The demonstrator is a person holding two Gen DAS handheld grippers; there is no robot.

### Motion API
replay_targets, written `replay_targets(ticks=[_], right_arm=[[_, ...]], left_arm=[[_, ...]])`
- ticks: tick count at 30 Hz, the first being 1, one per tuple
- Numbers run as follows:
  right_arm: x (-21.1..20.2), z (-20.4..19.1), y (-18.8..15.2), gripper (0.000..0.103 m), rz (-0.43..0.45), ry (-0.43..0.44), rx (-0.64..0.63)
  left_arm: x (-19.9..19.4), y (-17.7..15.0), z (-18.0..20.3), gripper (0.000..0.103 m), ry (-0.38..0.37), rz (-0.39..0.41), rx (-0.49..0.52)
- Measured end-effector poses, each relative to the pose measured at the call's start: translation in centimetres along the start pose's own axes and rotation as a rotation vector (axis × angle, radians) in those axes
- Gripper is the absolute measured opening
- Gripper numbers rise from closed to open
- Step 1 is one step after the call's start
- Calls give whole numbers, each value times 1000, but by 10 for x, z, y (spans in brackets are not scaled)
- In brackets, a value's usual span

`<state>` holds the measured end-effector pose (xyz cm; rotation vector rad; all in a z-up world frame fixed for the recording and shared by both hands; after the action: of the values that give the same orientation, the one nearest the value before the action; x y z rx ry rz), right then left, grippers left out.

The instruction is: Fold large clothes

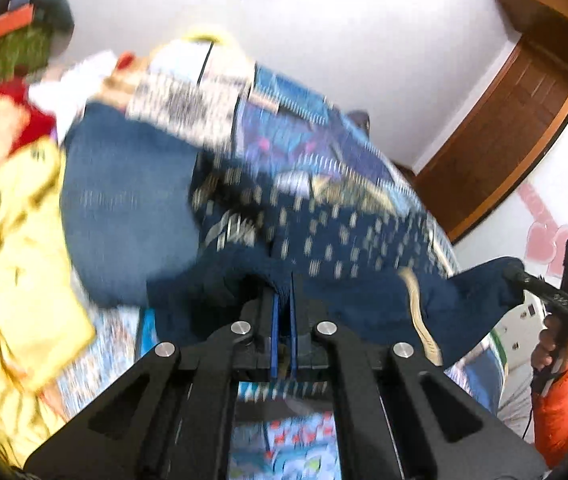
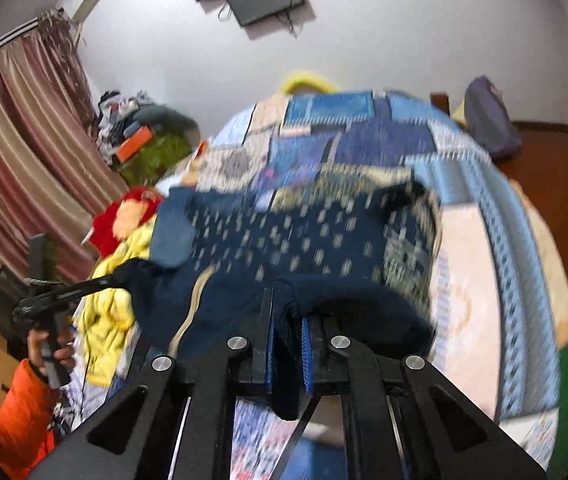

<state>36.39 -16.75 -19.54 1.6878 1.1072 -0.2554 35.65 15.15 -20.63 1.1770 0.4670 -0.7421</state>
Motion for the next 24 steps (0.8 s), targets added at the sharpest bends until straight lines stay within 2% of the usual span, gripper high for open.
replay_targets(ticks=[3, 6, 8, 12, 14, 17, 21, 24], right_arm=[[12, 15, 37, 8, 48, -38, 14], [33, 41, 69, 8, 68, -79, 62], [56, 61, 82, 8, 44, -99, 108], [104, 95, 85, 8, -36, -125, 181], [123, 112, 83, 8, -79, -103, 245], [129, 127, 82, 8, -91, -33, 345], [124, 139, 92, 8, -80, 34, 411], [112, 134, 106, 8, -33, 49, 405]], left_arm=[[13, 34, -6, 3, 55, 33, 19], [41, 60, -19, 3, 97, 31, -1], [71, 72, -28, 3, 134, 5, -5], [121, 61, -45, 3, 227, -74, 27], [140, 57, -52, 3, 258, -99, 45], [151, 53, -61, 4, 272, -120, 53], [145, 69, -64, 8, 298, -100, 55], [132, 86, -70, 28, 360, -59, 48]])
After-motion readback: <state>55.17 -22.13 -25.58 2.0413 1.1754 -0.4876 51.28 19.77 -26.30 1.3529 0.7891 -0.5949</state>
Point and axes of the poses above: each gripper's, at about its wrist camera, not at the fingertips, and x roughly the way its jaws point, z to its right, y to its top, the point moved 9 cm from there along x, roughly the way its jaws point, and after that the axes turned 5 degrees about x, right-handed, at the moved point
